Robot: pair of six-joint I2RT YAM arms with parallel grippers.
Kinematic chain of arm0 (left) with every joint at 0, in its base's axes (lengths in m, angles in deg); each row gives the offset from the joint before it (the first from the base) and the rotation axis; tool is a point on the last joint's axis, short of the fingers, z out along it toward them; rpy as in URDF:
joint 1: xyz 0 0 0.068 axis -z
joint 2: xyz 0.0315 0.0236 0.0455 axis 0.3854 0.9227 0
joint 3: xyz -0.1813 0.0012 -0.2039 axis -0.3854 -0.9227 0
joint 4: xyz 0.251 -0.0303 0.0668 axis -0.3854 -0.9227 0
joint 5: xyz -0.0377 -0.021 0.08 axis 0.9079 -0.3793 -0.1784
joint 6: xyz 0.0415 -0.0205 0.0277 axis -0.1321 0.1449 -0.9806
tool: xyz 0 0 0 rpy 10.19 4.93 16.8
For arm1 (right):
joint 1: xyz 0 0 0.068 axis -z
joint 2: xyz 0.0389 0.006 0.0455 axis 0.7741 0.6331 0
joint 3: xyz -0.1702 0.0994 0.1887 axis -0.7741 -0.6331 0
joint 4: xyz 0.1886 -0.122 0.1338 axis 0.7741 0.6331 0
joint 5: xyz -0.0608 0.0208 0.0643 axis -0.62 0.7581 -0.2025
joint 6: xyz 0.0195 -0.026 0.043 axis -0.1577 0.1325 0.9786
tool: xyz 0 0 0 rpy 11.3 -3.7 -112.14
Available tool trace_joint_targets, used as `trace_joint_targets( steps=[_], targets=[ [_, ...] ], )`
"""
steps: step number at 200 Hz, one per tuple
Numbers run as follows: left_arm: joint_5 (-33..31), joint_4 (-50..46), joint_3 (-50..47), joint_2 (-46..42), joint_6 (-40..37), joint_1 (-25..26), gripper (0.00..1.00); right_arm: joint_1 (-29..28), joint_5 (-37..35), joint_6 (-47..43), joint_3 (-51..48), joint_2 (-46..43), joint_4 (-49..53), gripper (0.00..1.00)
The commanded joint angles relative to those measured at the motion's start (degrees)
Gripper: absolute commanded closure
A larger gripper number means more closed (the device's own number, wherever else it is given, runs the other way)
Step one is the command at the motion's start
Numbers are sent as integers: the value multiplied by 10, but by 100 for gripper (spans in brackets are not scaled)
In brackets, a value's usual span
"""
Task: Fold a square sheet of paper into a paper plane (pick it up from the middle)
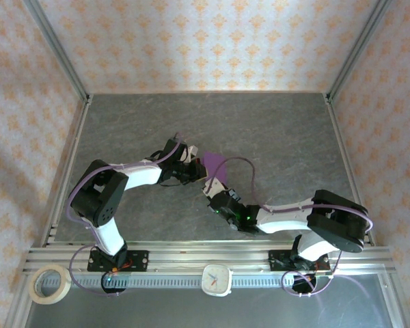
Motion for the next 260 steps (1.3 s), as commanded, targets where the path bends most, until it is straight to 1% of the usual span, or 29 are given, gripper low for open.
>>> trace_joint_targets(
  steps=[1, 33, 46, 57, 68, 87, 102, 113, 116, 127, 132, 149, 172, 193, 218, 260],
  targets=[
    [0, -22, 6, -6, -12, -1, 99, -2, -10, 3, 13, 11, 3, 71],
    [-1, -24, 7, -7, -12, 0, 99, -2, -10, -2, 17, 14, 1, 72],
    [-1, -25, 7, -7, -12, 0, 99, -2, -8, -3, 17, 12, 1, 78],
    [-2, -25, 7, -8, -13, 0, 99, -2, -5, -2, 16, 9, 1, 80],
    [-2, -26, 7, -8, -12, -1, 99, -2, 1, -1, 16, 6, 4, 85],
    [-5, -22, 5, -11, -10, 0, 98, -2, 5, 6, 16, 3, 6, 91],
    [-4, -22, 7, -14, -10, -1, 95, -2, 14, 14, 18, 0, 10, 96],
    [-9, -22, 6, -19, -13, -1, 90, -2, 26, 22, 20, -3, 15, 100],
    [-11, -21, 5, -22, -13, -1, 87, -1, 28, 24, 20, -4, 17, 100],
    [-20, -21, 3, -31, -15, -1, 84, 0, 40, 42, 27, -6, 33, 100],
    [-26, -22, 3, -35, -16, -2, 81, 3, 53, 52, 33, -5, 47, 100],
    [-47, -32, 0, -51, -22, -4, 66, 16, 103, 92, 49, -4, 85, 100],
    [-82, -40, -11, -76, -21, -15, 61, 39, 196, 153, 69, -6, 122, 100],
    [-104, -34, -31, -103, -16, -31, 60, 64, 277, 200, 90, -4, 147, 100],
    [-113, -32, -51, -131, -12, -50, 60, 91, 377, 235, 96, -5, 134, 100],
    [-86, -24, -57, -145, -33, -64, 64, 138, 492, 299, 53, -24, 19, 100]
  ],
)
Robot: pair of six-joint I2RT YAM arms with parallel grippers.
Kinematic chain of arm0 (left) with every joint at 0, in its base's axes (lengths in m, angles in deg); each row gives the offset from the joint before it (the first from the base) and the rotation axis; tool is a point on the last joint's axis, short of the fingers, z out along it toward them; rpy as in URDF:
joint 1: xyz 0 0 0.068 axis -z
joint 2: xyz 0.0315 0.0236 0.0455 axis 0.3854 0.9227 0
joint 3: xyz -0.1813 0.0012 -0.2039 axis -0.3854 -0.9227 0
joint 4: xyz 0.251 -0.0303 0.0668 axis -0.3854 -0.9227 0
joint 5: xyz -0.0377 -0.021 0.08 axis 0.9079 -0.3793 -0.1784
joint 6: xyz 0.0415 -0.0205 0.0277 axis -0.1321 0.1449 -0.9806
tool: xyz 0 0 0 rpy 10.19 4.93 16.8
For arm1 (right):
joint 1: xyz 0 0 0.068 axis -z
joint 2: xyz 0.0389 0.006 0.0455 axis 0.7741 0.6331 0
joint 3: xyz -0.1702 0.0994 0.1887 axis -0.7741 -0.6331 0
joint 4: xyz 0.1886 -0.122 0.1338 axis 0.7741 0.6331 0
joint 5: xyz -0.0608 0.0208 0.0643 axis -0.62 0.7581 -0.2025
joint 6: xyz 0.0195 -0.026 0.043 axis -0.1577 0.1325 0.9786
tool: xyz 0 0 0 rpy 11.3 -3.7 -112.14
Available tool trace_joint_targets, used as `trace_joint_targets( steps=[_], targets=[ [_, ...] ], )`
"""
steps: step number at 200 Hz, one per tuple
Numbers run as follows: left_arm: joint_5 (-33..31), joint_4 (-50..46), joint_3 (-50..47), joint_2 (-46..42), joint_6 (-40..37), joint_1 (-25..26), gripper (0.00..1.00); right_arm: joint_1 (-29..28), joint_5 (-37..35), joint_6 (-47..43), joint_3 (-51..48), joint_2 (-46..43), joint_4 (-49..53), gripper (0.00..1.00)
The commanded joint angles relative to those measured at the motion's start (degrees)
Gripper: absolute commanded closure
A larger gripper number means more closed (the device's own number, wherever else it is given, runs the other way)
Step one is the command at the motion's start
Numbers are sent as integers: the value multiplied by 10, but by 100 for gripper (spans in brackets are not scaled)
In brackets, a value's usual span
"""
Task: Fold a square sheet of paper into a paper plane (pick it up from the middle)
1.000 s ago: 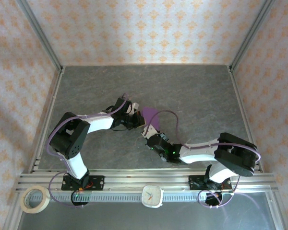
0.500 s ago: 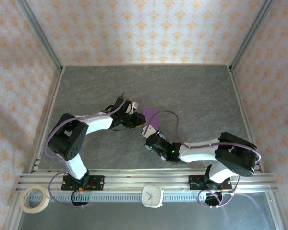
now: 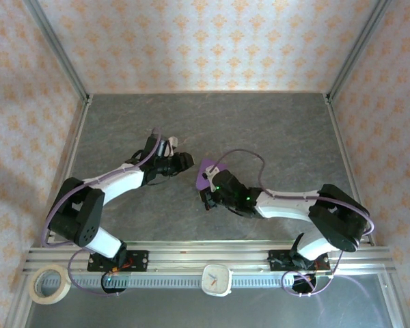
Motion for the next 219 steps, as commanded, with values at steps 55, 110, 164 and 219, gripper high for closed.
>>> trace_joint_targets(
  steps=[55, 110, 164, 219],
  targets=[
    [54, 33, 10, 9, -19, 1, 77, 73, 173, 86, -62, -28, -112, 100],
    [54, -17, 80, 75, -52, 25, 83, 84, 194, 93, -72, -6, -114, 100],
    [49, -78, 155, 158, -80, 45, 81, 84, 187, 81, -71, 0, -99, 100],
    [19, -138, 219, 205, -113, 70, 84, 84, 190, 85, -68, 8, -98, 100]
  ],
)
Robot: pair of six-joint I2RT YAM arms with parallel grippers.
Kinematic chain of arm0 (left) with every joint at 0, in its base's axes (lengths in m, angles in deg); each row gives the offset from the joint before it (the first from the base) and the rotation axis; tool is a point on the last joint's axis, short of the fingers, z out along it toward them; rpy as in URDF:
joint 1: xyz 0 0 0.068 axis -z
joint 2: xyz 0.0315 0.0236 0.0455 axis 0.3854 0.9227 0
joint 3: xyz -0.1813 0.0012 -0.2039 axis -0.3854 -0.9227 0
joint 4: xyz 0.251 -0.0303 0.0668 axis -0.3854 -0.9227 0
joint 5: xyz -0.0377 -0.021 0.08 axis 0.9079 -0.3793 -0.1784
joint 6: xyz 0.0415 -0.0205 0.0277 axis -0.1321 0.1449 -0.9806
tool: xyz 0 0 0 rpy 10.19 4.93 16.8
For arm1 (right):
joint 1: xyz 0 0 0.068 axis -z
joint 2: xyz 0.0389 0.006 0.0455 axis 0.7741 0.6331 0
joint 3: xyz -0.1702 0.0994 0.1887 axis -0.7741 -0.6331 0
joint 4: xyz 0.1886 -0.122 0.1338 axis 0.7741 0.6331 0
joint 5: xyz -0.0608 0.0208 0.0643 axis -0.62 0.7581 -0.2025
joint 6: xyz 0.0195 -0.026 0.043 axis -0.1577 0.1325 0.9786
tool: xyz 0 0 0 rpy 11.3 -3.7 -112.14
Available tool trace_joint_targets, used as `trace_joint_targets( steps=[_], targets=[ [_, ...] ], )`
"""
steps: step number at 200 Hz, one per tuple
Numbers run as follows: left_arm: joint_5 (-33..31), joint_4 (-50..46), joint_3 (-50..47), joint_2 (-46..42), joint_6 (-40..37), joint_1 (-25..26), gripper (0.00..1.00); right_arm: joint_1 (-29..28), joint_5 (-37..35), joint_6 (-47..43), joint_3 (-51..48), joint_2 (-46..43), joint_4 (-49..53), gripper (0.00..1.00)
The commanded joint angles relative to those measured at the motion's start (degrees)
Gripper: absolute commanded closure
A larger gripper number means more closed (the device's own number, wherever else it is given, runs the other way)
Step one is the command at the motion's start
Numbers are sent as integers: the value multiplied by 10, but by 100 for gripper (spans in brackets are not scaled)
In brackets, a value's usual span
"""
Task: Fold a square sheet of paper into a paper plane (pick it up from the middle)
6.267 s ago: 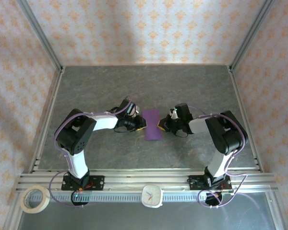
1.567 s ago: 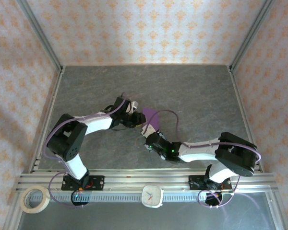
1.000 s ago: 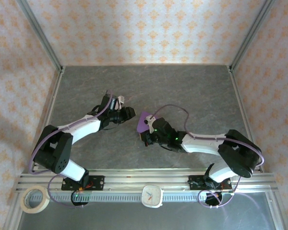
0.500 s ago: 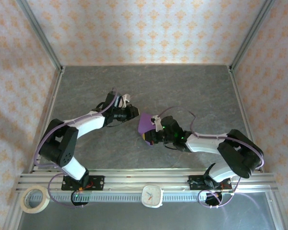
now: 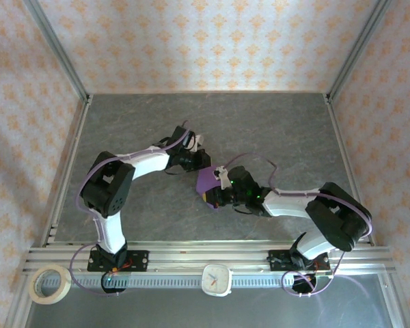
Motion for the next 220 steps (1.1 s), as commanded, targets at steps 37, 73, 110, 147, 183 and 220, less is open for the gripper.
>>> trace_joint_targets(
  steps=[37, 73, 110, 147, 183, 220],
  targets=[
    [-98, -6, -45, -67, 21, 0, 67, 2, -10, -8, -2, -5, -3, 100],
    [-87, 63, -146, -131, 93, -34, 61, 2, -26, -15, -7, -11, -17, 100],
    [-33, 91, -190, -138, 118, -36, 57, 2, -43, -24, -10, -17, -32, 100],
    [9, 112, -193, -115, 118, -26, 57, 2, -46, -32, -26, -34, -60, 100],
    [18, 113, -176, -92, 118, -13, 57, 2, -42, -39, -40, -45, -73, 100],
    [38, 136, -168, -78, 131, -9, 61, 0, -37, -41, -48, -51, -80, 99]
  ],
)
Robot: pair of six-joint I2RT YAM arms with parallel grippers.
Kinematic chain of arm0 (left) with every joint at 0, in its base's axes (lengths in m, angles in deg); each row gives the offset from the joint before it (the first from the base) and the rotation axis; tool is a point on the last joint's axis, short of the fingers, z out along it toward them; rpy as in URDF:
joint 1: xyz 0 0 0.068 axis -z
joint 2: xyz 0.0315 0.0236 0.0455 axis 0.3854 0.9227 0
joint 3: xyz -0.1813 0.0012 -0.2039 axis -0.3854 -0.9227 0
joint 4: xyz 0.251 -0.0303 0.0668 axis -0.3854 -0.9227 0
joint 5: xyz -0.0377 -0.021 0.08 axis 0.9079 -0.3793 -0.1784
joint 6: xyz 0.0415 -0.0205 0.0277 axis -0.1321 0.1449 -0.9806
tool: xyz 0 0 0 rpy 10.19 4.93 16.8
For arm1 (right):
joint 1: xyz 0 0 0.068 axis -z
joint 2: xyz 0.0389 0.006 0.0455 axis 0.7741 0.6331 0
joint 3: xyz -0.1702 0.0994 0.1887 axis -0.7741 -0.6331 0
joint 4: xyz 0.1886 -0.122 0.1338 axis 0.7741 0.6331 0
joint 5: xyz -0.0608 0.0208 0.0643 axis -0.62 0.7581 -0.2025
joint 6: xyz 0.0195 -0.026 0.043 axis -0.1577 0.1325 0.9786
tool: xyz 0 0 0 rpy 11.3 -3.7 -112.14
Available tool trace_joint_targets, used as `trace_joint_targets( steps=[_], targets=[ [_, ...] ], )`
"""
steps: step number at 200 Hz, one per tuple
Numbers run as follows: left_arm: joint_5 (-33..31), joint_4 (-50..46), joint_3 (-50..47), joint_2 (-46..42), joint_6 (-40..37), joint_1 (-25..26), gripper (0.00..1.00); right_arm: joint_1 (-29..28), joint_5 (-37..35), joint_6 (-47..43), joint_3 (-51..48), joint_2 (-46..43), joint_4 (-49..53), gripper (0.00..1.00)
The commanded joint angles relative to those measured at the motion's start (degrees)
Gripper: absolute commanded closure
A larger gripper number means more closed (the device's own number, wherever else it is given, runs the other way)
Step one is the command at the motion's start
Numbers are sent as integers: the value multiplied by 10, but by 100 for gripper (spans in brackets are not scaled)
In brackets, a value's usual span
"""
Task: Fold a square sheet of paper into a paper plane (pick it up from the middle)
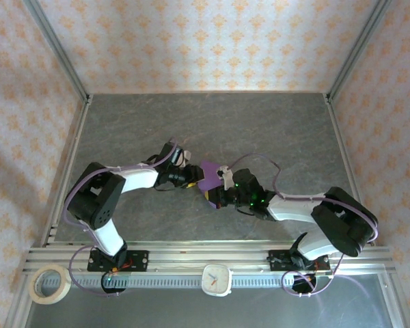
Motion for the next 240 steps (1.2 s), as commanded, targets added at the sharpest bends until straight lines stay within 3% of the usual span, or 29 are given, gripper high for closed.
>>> trace_joint_targets(
  steps=[1, 27, 55, 74, 102, 125, 170, 240],
  targets=[
    [26, 32, 20, 13, 14, 4, 61, 0, -5, -13, -9, -15, -25, 99],
    [33, 32, 32, 21, 11, 9, 72, 0, -8, -20, -9, -21, -15, 97],
    [9, 46, 20, 9, 26, 9, 92, -4, -21, -36, -5, -37, 19, 93],
    [-11, 93, -7, -10, 62, 10, 99, -15, -51, -64, 2, -63, 58, 79],
    [-42, 154, -40, -30, 114, 9, 100, -45, -147, -121, 1, -104, 104, 67],
    [-49, 183, -54, -35, 143, 9, 100, -73, -215, -160, 9, -119, 137, 66],
    [-59, 191, -62, -44, 155, 12, 100, -168, -421, -197, 64, -54, 163, 47],
    [-58, 183, -57, -43, 148, 15, 100, -222, -544, -238, 124, 55, 182, 40]
  ],
)
